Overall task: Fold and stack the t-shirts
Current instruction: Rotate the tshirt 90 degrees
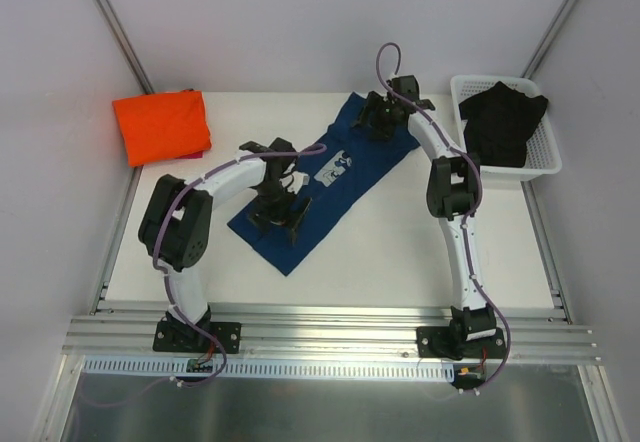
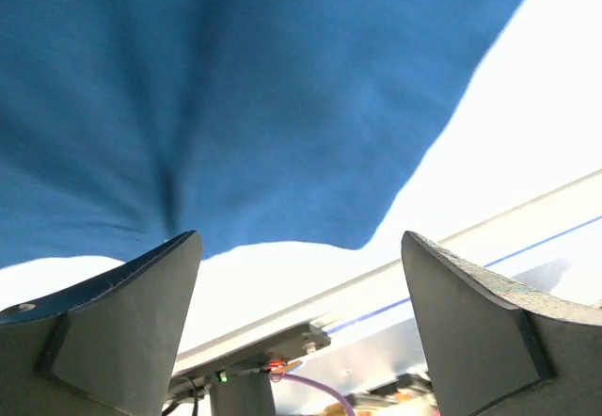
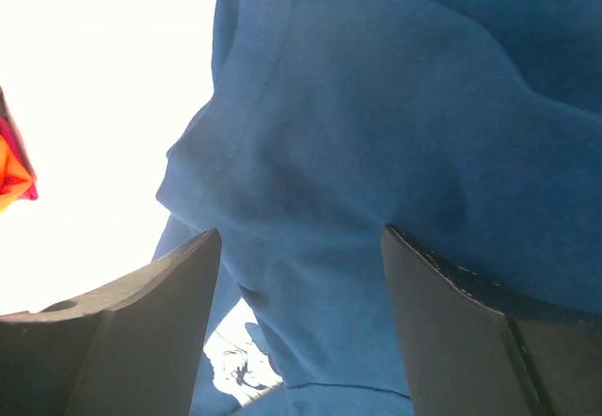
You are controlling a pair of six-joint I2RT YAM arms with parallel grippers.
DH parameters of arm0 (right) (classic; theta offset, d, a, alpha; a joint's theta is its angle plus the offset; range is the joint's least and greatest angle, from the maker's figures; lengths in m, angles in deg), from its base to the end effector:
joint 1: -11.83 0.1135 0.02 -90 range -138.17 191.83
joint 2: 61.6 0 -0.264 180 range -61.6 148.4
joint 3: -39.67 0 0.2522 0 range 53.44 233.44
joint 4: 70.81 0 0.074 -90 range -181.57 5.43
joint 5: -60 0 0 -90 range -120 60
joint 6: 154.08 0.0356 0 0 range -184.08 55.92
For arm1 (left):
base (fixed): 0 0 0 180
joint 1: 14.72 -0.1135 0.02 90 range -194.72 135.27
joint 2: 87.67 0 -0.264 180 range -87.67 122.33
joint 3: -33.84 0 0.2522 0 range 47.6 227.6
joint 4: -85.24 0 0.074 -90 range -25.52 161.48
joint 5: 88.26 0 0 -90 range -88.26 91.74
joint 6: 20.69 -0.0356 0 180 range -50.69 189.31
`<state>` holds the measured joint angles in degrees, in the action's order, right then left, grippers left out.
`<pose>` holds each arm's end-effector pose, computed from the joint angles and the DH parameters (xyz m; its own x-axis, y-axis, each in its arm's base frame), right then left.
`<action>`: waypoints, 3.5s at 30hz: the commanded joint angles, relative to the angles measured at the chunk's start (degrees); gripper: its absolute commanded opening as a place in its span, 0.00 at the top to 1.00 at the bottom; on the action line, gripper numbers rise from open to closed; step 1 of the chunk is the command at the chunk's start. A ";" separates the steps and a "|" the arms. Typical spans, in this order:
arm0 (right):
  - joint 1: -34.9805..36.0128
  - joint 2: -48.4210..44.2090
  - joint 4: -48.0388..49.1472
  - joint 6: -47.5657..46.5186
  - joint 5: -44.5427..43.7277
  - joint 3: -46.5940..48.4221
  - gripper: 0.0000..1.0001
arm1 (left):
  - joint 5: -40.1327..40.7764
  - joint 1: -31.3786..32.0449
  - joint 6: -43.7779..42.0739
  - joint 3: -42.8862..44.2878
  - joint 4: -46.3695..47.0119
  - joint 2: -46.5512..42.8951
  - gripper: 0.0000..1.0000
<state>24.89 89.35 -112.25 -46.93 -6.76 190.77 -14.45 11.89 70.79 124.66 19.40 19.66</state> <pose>0.5649 0.1455 0.1719 -0.7606 0.1017 -0.6412 -0.2848 0.8352 0.4704 0.3128 -0.1678 0.1866 -0.8978 0.4220 -0.1259 0.4403 0.8532 -0.2797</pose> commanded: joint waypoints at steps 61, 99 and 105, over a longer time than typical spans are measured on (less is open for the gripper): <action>-1.11 -4.71 -1.41 -3.53 -0.74 -5.77 0.25 | -8.77 -14.75 -1.65 2.15 -5.85 6.14 0.20; 2.50 -3.29 6.50 -1.32 1.81 1.53 0.24 | -2.55 11.27 -3.31 -1.59 -8.74 -13.46 0.23; 1.27 -7.07 4.31 -2.73 1.19 -1.81 0.24 | 1.60 8.03 -4.29 4.59 -8.48 -8.90 0.23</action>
<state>26.85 88.87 -106.52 -48.11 -5.53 189.40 -15.82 21.98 68.27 127.61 13.28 9.40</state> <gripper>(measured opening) 0.759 0.775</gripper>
